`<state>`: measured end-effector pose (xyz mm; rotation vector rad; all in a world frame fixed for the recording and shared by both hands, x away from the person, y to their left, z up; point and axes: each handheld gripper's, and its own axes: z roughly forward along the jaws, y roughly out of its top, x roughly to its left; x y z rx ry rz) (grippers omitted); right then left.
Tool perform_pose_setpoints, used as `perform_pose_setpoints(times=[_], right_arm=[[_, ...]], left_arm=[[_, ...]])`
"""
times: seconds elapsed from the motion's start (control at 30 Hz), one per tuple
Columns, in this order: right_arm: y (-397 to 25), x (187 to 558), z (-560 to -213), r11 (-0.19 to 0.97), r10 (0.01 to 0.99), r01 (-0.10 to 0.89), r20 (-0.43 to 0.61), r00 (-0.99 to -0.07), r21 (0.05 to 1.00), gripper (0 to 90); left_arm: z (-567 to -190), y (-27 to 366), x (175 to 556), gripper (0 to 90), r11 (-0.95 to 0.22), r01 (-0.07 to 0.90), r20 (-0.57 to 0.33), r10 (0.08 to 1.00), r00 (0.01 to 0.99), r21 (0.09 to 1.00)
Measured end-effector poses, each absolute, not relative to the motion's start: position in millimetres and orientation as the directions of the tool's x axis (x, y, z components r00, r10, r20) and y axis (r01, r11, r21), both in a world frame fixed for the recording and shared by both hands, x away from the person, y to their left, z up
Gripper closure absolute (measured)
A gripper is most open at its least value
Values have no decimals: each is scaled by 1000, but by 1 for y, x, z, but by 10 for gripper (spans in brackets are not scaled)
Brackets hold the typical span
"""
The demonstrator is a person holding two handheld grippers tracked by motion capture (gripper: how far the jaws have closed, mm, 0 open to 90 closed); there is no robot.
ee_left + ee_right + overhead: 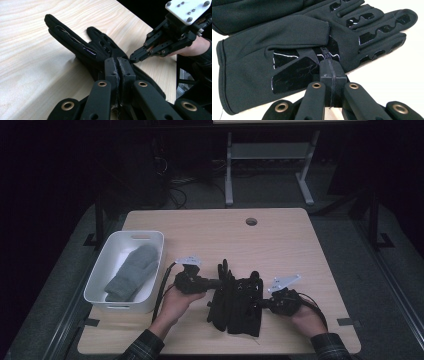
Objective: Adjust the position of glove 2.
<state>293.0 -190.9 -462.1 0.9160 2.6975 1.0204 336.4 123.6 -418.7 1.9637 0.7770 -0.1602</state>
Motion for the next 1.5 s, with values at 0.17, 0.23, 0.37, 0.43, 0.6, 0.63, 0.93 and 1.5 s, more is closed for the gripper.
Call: perform_pose_setpoints(times=[0.17, 0.23, 0.37, 0.43, 0.6, 0.63, 0.93, 1.5], right_arm=[[-181, 295, -462, 595, 569, 493, 101, -816, 635, 900], [-176, 296, -462, 598, 562, 487, 99, -821, 637, 900], [-166, 299, -462, 611, 545, 469, 92, -834, 638, 900], [-162, 300, -462, 613, 540, 465, 89, -837, 639, 900], [-153, 303, -462, 619, 531, 454, 85, -843, 641, 900], [-152, 303, -462, 621, 528, 450, 82, -846, 641, 900], [-142, 308, -462, 626, 521, 439, 74, -850, 644, 900], [-176, 311, -449, 564, 591, 454, 47, -805, 690, 900]], left_arm=[[-416, 119, 338, 871, -320, 572, -414, 443, 795, 755], [-416, 116, 339, 871, -323, 566, -408, 441, 799, 759], [-417, 110, 340, 871, -337, 559, -404, 431, 807, 757], [-417, 106, 339, 871, -345, 557, -400, 432, 809, 755], [-421, 98, 340, 871, -356, 557, -399, 427, 811, 750], [-421, 97, 339, 870, -359, 558, -400, 427, 811, 748], [-431, 83, 343, 869, -378, 563, -403, 425, 811, 734], [-448, 66, 341, 835, -416, 563, -404, 411, 817, 714]])
